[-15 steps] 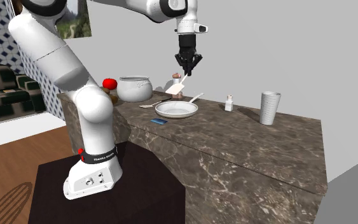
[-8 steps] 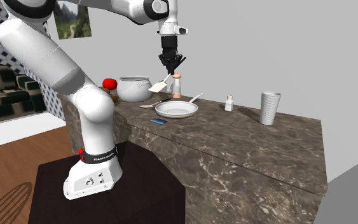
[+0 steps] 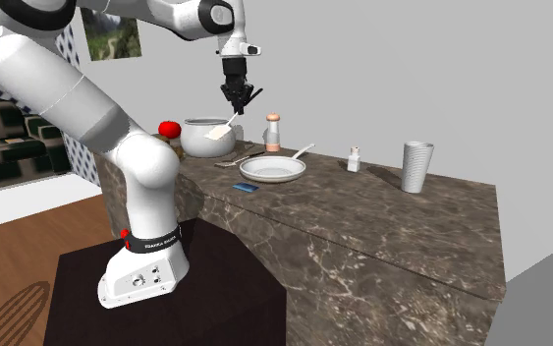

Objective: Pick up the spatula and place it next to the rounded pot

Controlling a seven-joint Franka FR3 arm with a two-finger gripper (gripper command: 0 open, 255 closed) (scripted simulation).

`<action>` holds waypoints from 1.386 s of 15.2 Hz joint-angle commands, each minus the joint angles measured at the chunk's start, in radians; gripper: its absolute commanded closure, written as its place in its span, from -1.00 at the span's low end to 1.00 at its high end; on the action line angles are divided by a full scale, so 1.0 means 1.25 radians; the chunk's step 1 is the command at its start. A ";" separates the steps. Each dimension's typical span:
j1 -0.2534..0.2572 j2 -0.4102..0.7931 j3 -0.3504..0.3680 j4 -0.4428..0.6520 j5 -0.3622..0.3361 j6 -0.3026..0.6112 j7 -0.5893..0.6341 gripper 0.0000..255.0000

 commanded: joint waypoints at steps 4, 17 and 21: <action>0.036 -0.006 0.087 0.017 0.049 -0.012 0.102 1.00; 0.076 0.022 0.225 0.006 0.117 0.049 0.239 1.00; 0.079 0.023 0.236 -0.036 0.125 0.092 0.237 1.00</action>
